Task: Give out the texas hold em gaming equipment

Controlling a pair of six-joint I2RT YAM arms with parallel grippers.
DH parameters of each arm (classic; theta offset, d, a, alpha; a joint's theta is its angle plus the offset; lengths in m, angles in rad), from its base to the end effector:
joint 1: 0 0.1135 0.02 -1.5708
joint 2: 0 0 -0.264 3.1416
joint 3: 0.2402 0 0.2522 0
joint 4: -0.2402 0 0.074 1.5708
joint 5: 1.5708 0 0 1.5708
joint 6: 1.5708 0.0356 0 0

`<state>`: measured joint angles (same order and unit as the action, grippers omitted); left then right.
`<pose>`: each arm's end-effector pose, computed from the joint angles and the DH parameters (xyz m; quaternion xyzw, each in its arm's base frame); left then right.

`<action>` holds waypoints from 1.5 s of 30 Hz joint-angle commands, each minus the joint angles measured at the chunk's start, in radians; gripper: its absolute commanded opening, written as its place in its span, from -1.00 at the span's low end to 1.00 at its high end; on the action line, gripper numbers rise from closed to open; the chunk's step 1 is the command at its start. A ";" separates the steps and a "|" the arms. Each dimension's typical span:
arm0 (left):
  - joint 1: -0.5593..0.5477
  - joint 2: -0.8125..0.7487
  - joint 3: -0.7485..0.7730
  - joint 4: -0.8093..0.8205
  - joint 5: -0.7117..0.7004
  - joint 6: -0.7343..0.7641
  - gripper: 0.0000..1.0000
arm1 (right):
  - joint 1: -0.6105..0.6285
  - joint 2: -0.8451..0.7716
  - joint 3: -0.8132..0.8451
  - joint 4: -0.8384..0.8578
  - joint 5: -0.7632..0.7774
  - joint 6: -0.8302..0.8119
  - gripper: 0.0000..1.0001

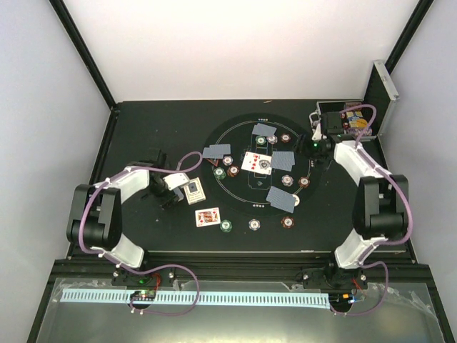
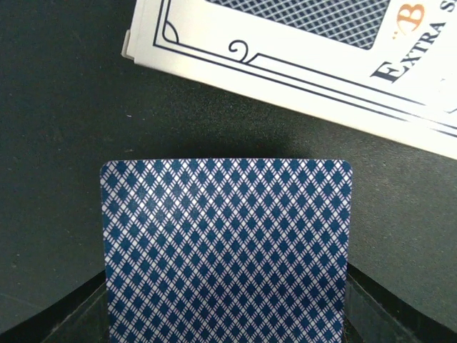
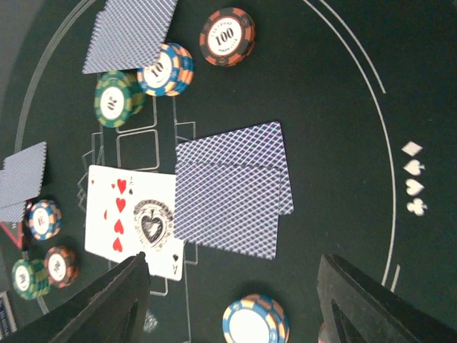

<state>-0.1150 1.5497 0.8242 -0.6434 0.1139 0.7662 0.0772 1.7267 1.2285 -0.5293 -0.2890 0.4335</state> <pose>0.2573 -0.0338 0.1526 0.4288 0.8960 -0.0215 0.1134 0.3589 0.0379 0.2174 0.1309 0.9450 0.2013 0.2219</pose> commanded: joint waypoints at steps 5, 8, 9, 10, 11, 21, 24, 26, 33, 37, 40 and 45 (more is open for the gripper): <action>0.010 0.019 -0.005 0.033 0.033 -0.014 0.37 | -0.004 -0.237 -0.106 0.000 0.018 0.025 0.40; 0.011 -0.013 -0.010 0.022 0.043 -0.009 0.96 | -0.004 -0.297 -0.129 -0.017 0.024 0.024 0.52; 0.010 -0.030 -0.006 0.013 0.048 -0.008 0.97 | -0.005 -0.314 -0.134 -0.025 0.027 0.022 0.58; 0.010 -0.048 0.000 0.002 0.054 -0.008 0.98 | -0.004 -0.328 -0.138 -0.034 0.035 0.020 0.65; 0.010 -0.070 0.007 -0.015 0.064 -0.009 0.97 | -0.004 -0.343 -0.143 -0.043 0.047 0.017 0.76; 0.057 -0.278 0.135 0.046 0.200 -0.246 0.98 | -0.004 -0.581 -0.292 0.022 0.546 0.077 1.00; 0.069 -0.348 0.064 0.276 0.204 -0.400 0.98 | -0.002 -0.691 -0.468 0.234 0.717 0.052 1.00; 0.069 -0.376 -0.047 0.505 0.168 -0.483 0.97 | -0.003 -0.768 -0.609 0.418 0.793 -0.028 1.00; 0.070 -0.338 -0.314 1.043 0.003 -0.619 0.98 | -0.004 -0.761 -0.751 0.659 0.951 -0.155 1.00; 0.069 -0.289 -0.468 1.394 -0.042 -0.640 0.98 | -0.003 -0.710 -0.844 0.930 0.919 -0.204 1.00; 0.069 -0.226 -0.502 1.500 -0.074 -0.651 0.98 | -0.004 -0.676 -0.975 1.210 0.841 -0.234 1.00; 0.069 -0.140 -0.607 1.800 -0.150 -0.668 0.97 | -0.004 -0.559 -1.058 1.515 0.778 -0.292 1.00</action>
<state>-0.0513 1.3735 0.2749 0.8066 0.0410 0.1360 0.0769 1.1126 0.1959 0.6228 0.5262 0.2001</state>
